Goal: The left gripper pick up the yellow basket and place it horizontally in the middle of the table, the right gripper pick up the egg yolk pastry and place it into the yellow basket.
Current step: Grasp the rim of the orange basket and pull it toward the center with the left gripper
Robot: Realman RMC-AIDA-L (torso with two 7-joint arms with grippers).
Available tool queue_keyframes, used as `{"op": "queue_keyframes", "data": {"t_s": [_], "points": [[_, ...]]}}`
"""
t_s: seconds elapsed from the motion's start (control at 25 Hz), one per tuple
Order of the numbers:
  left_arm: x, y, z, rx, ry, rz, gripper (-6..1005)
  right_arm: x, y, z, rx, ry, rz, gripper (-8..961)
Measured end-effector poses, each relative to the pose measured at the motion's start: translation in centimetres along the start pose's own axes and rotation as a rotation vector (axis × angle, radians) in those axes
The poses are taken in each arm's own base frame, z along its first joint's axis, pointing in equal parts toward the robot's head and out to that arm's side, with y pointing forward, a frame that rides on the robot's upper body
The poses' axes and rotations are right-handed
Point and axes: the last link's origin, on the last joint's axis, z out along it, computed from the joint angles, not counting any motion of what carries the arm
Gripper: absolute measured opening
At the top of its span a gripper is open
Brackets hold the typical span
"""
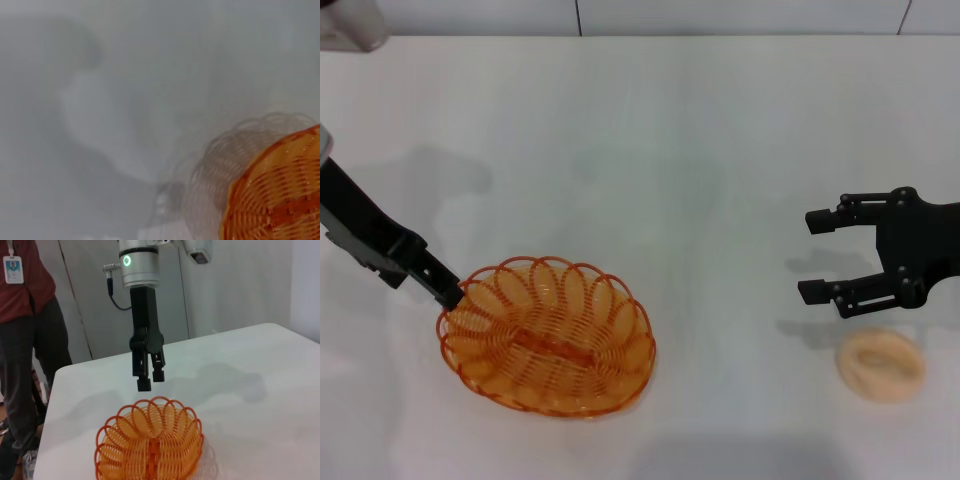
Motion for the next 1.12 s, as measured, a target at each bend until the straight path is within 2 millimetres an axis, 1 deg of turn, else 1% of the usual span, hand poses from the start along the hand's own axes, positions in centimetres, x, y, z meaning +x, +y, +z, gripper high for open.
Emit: {"op": "queue_keyframes", "data": {"t_s": [0.32, 0.52, 0.8, 1.12], "points": [[0.3, 0.6, 1.4, 0.018, -0.053, -0.004, 809, 0.0, 0.1, 0.1, -0.006, 0.002, 0.002, 828], [0.7, 1.3, 2.5, 0.025, -0.064, 0.002, 804, 0.0, 0.1, 0.2, -0.009, 0.003, 0.005, 828], [0.6, 1.8, 4.0, 0.009, -0.083, -0.036, 796, 0.1, 0.1, 0.2, -0.009, 0.003, 0.007, 828], [0.8, 1.7, 4.1, 0.018, -0.073, -0.049, 777, 0.3, 0.2, 0.2, -0.013, 0.001, 0.015, 828]]}}
